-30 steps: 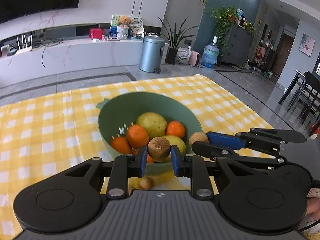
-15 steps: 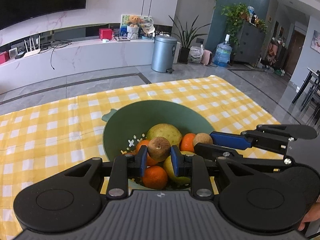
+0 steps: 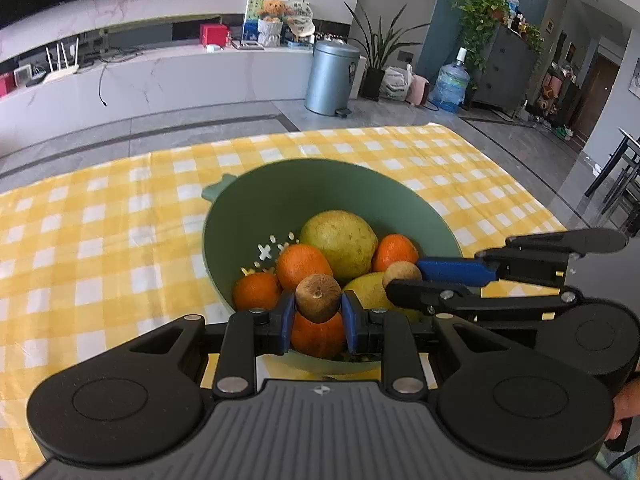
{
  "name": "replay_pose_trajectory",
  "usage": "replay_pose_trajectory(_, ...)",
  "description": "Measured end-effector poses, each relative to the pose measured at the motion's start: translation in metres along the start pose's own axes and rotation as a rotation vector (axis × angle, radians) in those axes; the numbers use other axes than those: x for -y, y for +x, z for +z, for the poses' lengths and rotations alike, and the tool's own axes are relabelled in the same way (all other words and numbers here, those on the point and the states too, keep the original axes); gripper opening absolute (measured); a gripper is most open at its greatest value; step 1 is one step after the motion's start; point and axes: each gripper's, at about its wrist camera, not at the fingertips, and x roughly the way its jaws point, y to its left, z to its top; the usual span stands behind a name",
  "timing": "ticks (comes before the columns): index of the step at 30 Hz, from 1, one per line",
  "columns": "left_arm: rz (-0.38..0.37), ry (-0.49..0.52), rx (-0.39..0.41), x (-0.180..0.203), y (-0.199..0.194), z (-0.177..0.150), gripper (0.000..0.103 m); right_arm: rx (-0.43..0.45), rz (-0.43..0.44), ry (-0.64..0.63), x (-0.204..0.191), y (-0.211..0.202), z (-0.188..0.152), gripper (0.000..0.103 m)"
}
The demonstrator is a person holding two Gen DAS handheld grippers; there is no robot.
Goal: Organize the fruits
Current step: 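Lower both kiwis into the colander and open both tools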
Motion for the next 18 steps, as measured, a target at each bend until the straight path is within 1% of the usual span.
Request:
replay_pose_trajectory(4, 0.004, 0.001, -0.016, -0.0009, 0.0042, -0.0013, 0.028, -0.016, 0.005, -0.017, -0.0003, 0.0035, 0.0047, 0.021)
replay_pose_trajectory(12, 0.006, -0.009, -0.006, -0.0039, 0.0073, -0.002, 0.028, -0.031, 0.014, -0.026, 0.0019, 0.0083, 0.0094, 0.021)
replay_pose_trajectory(18, -0.009, -0.01, 0.001, -0.0048, 0.0101, -0.0036, 0.028, -0.038, 0.024, -0.017, 0.0044, 0.0067, 0.0085, 0.021)
